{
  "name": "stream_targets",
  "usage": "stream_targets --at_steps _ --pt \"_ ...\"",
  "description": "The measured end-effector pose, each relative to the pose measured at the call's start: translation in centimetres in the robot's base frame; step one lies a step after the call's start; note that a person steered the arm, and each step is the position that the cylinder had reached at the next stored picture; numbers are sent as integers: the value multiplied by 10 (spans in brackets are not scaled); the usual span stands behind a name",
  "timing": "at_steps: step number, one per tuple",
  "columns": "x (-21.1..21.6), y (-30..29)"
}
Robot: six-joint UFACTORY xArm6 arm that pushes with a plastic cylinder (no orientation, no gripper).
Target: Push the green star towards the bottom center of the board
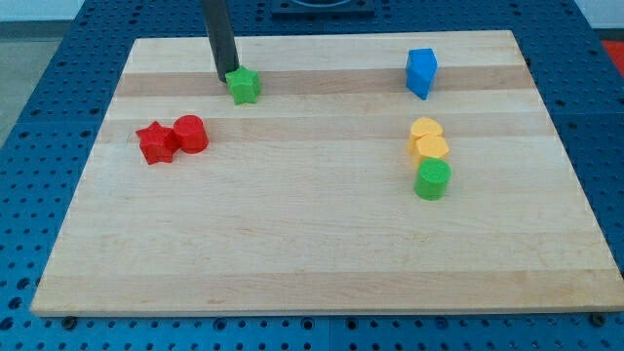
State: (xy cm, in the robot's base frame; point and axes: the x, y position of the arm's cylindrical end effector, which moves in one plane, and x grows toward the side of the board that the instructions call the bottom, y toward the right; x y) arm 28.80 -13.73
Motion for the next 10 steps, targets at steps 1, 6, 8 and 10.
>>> stream_targets --at_steps 1,6,8,10 --pt "4 0" --pt "64 57" --pt "93 81" --pt "124 103"
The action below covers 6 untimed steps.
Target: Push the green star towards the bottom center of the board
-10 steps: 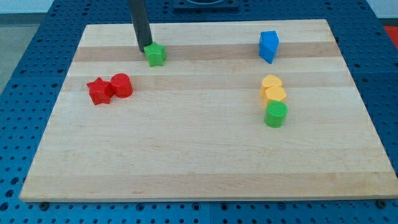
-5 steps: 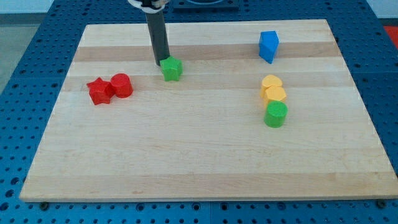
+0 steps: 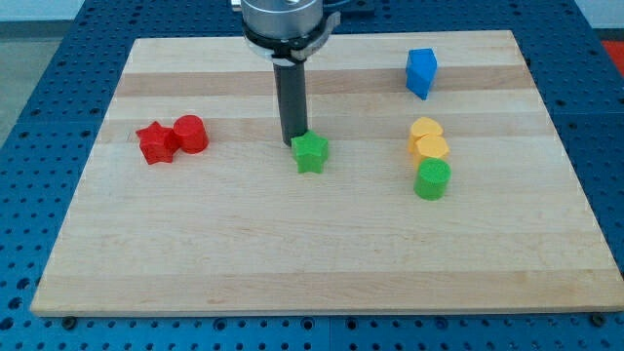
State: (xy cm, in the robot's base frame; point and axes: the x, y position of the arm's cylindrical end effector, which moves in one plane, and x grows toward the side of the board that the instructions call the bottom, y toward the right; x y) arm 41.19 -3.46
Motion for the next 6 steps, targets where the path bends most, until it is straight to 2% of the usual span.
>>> stream_targets --at_steps 6 --pt "61 53"
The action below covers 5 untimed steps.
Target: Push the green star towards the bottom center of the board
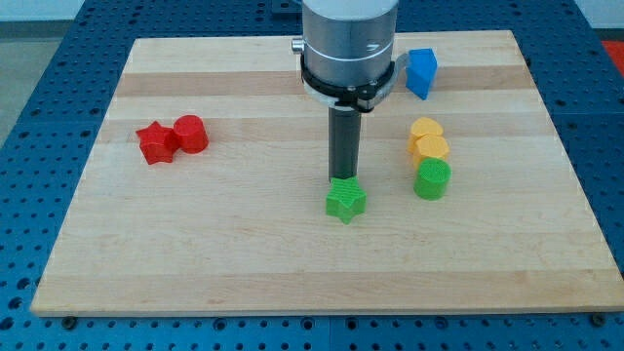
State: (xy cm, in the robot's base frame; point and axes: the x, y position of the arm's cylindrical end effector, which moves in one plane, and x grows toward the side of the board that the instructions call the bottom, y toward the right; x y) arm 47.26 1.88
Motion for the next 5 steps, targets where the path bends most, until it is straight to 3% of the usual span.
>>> stream_targets --at_steps 3,5 --pt "27 -6" --pt "42 -73"
